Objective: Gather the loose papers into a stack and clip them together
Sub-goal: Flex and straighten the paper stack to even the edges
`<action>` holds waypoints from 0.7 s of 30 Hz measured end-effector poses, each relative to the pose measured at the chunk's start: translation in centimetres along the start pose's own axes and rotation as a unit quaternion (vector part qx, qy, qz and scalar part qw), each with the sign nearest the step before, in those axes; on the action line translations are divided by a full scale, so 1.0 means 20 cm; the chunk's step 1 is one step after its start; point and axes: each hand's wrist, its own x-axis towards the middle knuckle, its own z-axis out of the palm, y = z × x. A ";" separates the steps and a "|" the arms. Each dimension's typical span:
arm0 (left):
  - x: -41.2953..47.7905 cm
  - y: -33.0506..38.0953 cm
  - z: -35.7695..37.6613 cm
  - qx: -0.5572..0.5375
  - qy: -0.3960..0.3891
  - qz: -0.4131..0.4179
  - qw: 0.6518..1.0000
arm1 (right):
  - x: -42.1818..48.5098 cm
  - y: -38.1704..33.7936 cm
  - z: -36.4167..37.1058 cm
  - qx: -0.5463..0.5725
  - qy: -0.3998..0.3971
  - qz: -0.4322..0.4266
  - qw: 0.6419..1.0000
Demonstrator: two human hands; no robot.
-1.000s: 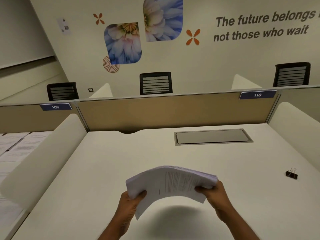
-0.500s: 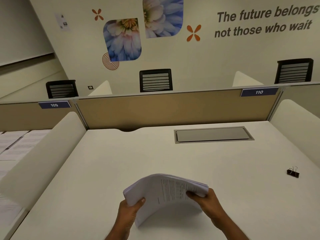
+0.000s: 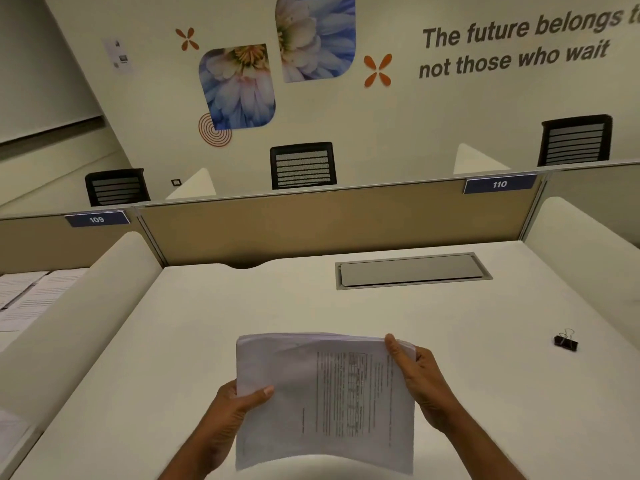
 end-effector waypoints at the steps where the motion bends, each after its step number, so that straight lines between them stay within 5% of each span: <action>1: -0.01 0.02 0.01 -0.007 -0.010 -0.006 1.000 | 0.00 -0.02 -0.02 0.011 0.001 0.004 1.000; 14: 0.07 -0.01 0.12 -0.060 -0.065 -0.150 0.985 | -0.10 0.01 -0.23 0.128 -0.081 0.188 0.970; 21: 0.17 -0.08 0.06 -0.125 -0.125 -0.265 0.948 | -0.12 0.05 -0.18 0.142 -0.043 0.241 0.959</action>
